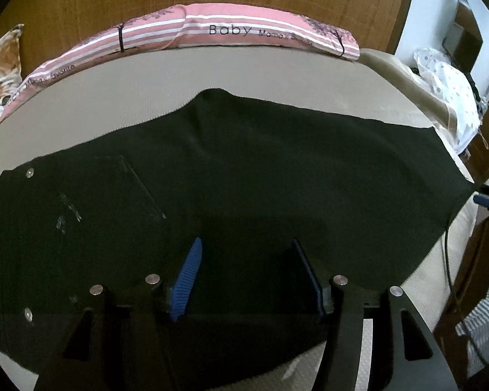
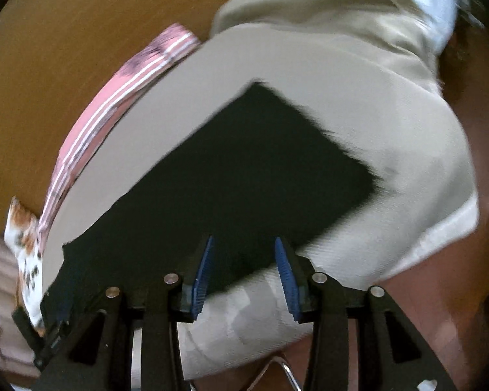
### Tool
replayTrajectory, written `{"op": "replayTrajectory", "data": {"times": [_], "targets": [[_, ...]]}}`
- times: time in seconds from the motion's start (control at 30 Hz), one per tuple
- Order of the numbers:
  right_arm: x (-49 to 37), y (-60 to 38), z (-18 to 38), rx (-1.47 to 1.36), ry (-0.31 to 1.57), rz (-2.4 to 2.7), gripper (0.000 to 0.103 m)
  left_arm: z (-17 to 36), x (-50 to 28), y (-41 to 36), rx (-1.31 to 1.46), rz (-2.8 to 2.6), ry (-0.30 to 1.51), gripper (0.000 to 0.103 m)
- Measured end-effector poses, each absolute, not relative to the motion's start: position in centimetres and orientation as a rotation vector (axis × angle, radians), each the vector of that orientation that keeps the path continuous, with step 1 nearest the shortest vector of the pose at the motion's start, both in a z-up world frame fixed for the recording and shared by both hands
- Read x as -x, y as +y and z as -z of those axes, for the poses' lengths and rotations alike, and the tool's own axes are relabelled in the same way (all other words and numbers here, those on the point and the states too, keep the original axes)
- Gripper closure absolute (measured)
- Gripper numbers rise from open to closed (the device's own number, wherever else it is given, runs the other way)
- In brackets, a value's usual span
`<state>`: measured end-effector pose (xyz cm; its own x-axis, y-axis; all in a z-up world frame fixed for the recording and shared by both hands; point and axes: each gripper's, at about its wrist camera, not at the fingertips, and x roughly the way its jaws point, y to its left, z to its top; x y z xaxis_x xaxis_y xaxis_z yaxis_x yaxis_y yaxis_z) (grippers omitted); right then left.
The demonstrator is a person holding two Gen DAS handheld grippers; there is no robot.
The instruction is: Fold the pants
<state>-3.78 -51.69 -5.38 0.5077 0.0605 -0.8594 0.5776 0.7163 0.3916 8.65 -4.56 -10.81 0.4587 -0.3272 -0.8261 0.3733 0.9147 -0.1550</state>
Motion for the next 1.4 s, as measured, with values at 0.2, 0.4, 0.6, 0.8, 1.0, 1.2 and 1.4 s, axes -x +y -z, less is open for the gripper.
{"op": "replayTrajectory", "data": {"times": [0.2,0.4,0.6,0.8,1.0,1.2,1.4], "targets": [[5.5,-54.8,7.1,-0.855,0.962,0.400,0.065,9.8,-8.4,-6.2,-0.033,0.476,1.007,0.044],[5.2,-56.7,7.9,-0.879,0.897,0.434,0.069,9.5,-8.7,-9.1,-0.063,0.518,1.001,0.044],[3.9,-57.8,8.2,-0.859,0.867,0.438,0.073,10.4,-8.8,-11.3,-0.103,0.547,1.020,0.044],[3.7,-58.1,8.1,-0.904,0.869,0.429,0.093,11.0,-8.4,-12.0,-0.151,0.544,0.993,0.043],[1.9,-55.7,5.4,-0.922,0.827,0.337,0.093,11.1,-8.4,-11.8,-0.135,0.557,0.990,0.038],[-2.6,-50.5,2.4,-0.853,0.840,0.187,0.093,10.4,-9.1,-9.4,0.004,0.567,1.033,0.038],[-6.8,-44.1,0.7,-0.772,0.885,0.039,0.093,9.2,-8.9,-6.3,0.091,0.533,1.012,0.038]]}}
